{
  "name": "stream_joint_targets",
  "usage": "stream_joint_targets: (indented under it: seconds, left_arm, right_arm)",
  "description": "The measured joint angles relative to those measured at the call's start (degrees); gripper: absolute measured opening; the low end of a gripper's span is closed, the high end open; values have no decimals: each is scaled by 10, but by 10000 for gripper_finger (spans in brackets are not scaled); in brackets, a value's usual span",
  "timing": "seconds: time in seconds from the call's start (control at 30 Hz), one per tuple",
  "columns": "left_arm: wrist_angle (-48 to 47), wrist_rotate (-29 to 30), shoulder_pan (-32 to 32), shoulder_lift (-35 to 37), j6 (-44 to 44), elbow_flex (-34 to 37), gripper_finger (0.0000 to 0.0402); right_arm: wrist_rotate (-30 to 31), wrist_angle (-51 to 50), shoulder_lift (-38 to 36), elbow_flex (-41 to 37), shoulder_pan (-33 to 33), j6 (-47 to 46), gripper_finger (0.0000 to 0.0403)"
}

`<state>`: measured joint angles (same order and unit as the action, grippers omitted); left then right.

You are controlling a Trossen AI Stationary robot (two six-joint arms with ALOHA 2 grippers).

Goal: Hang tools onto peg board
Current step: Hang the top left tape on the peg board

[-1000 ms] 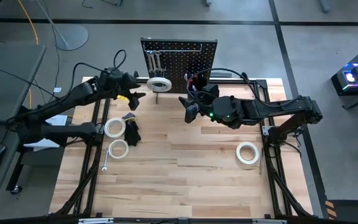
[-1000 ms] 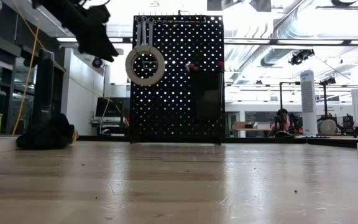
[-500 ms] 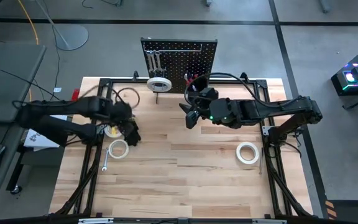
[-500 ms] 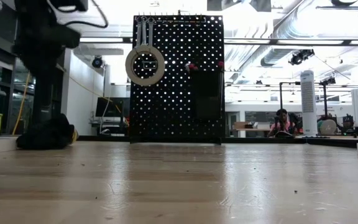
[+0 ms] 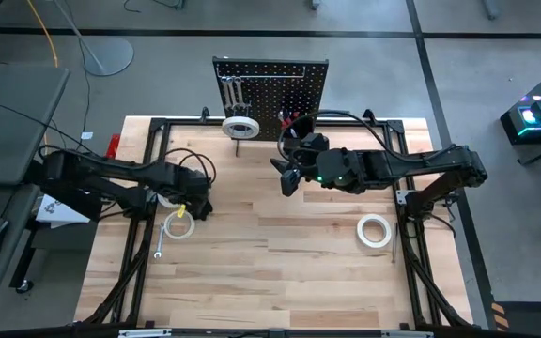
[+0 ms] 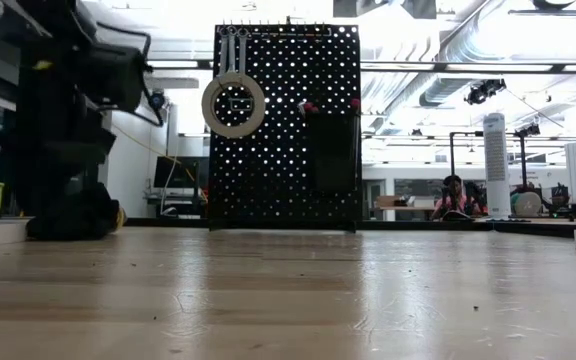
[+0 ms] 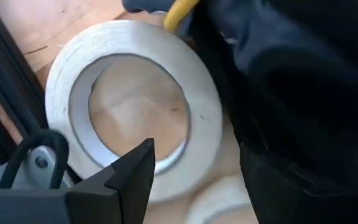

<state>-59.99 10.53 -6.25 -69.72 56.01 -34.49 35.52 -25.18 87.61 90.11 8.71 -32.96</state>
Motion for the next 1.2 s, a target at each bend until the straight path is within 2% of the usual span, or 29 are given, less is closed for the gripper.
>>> stream_joint_targets:
  seconds: [0.23,0.47,0.57,0.67,0.7,0.8,0.87,1.0,1.2]
  left_arm:
    - [87,-36,-68,-5,-88,48,216]
    - [119,-70,-106,-29,-116,69,205]
    - [126,-87,-103,-33,-122,67,158]
    - [135,-92,-89,-34,-116,66,71]
    - [136,-93,-84,-34,-114,66,56]
    - [143,-92,-65,-35,-97,64,60]
    - [149,-95,-51,-37,-92,51,60]
    - [164,-143,-23,-26,-112,3,60]
    - [129,-145,7,31,-137,-94,60]
  right_arm:
    - [-14,-10,0,0,0,-6,232]
    - [-15,-10,0,0,1,-7,232]
    - [-15,-13,0,0,1,-17,232]
    - [-15,-16,0,0,1,-17,232]
    - [-15,-16,0,0,1,-17,232]
    - [-15,-21,0,0,1,-16,232]
    - [-15,-23,0,0,1,-16,232]
    - [-15,-32,0,0,1,-15,232]
    - [-16,-45,0,0,3,-16,232]
